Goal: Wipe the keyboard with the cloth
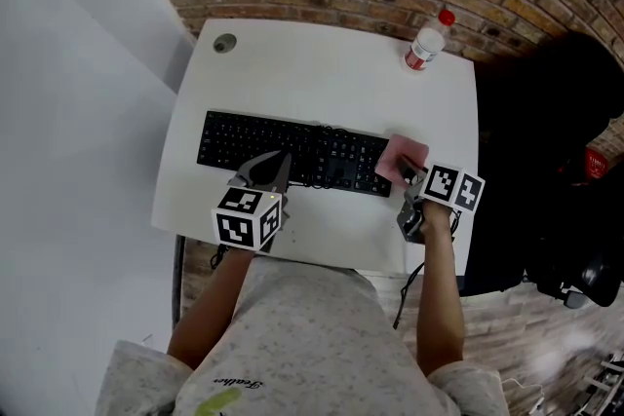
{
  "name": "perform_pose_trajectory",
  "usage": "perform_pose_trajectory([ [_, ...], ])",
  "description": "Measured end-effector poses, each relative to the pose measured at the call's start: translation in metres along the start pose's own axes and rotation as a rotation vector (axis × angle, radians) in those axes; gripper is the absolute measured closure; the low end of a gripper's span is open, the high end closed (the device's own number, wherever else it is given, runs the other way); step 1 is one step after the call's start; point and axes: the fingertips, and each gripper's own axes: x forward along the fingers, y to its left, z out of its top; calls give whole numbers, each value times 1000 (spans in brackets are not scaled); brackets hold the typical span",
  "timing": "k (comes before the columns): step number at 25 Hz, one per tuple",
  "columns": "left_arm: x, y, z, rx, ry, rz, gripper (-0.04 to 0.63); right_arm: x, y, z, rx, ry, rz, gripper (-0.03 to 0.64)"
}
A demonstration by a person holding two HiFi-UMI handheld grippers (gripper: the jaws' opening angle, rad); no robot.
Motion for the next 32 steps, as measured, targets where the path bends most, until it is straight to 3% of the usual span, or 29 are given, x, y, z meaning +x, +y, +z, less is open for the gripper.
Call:
perform_pose_trajectory([
  [5,-1,8,1,-2,2,-13,601,-13,30,11,19,-49,67,595],
  [12,-15,38,1,-16,-4,-12,602,-7,125,10,-47,-64,203,595],
  [23,-69,118,-14,-59,-8,69,603,70,274,-46,-169,60,360,595],
  [32,-110,182,-23,-95,-15,116,603,139,365,-109,-230,178,415,595],
])
